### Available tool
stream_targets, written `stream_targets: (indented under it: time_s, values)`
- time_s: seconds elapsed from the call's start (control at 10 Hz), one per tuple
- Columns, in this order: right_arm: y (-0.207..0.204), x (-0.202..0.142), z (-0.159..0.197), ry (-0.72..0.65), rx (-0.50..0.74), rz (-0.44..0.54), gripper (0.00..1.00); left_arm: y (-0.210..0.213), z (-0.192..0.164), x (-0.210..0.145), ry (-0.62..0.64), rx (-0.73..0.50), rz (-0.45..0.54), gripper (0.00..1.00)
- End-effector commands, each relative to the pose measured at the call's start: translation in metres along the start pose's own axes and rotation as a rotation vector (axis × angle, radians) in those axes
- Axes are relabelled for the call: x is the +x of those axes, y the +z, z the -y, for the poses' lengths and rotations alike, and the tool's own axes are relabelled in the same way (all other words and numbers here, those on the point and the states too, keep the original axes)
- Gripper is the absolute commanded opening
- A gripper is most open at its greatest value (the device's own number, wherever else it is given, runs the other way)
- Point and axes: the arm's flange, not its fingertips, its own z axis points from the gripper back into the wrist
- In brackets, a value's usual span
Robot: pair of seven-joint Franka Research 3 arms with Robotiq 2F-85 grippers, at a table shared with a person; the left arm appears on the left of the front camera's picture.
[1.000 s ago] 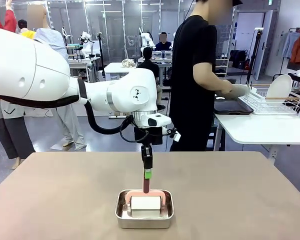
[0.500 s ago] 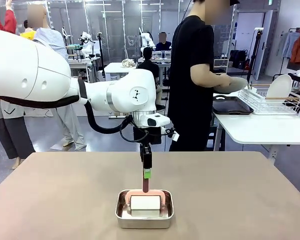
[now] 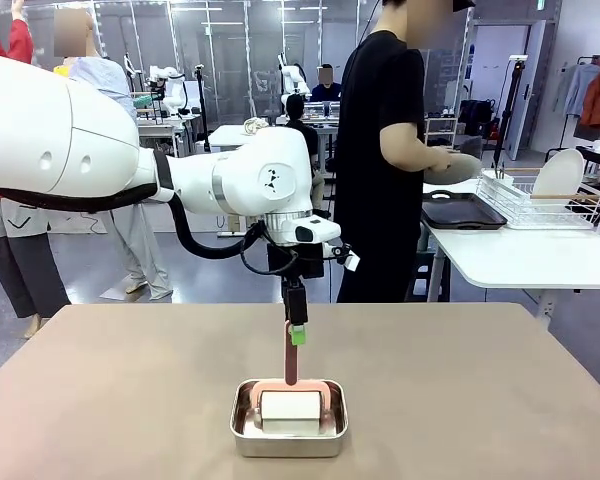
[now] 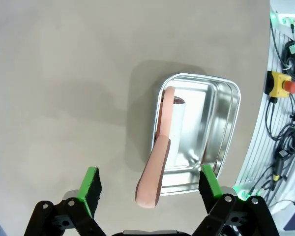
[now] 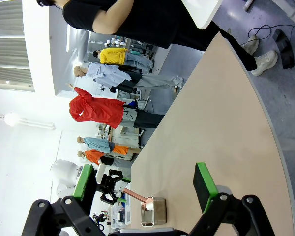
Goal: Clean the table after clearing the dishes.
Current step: Place the Lint Roller back on top of the Airtight Container.
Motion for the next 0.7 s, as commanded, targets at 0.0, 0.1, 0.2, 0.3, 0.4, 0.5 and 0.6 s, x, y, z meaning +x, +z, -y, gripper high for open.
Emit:
stream_targets:
  time_s: [0.0,0.1,0.2,0.3,0.4,0.5,0.6]
  values:
    - [0.0006,-0.0044,-0.0005,0.02,0.009,0.001,1.0,0.0029,0.0047,-0.0055,0.024,0.022,-0.016,1.0]
    - [0.0006,-0.0044,-0.0005,0.02,0.009,0.001,1.0,0.0053,0.0064,-0.0065,0.02,0.029,-0.01,1.0]
    - [0.0006,-0.0044,-0.0005,0.02,0.009,0.001,1.0,0.001,-0.0003,-0.0007,0.001,0.001,0.001,1.0]
    - [0.0006,-0.0044,-0.0005,0.02,0.009,0.001,1.0,0.001,-0.0003,-0.0007,0.001,0.001,0.001,1.0]
    - [0.0006,-0.0044,-0.0005,0.02,0.009,0.001,1.0,0.001,-0.0003,-0.0007,0.001,0.001,0.001,1.0]
    - [0.0006,-0.0044,-0.0005,0.02,0.009,0.001,1.0,0.001,-0.0003,-0.0007,0.001,0.001,0.001,1.0]
    - [0.0006,-0.0044,-0.0005,0.02,0.009,0.001,1.0,0.001,-0.0003,-0.0007,0.001,0.001,0.001,1.0]
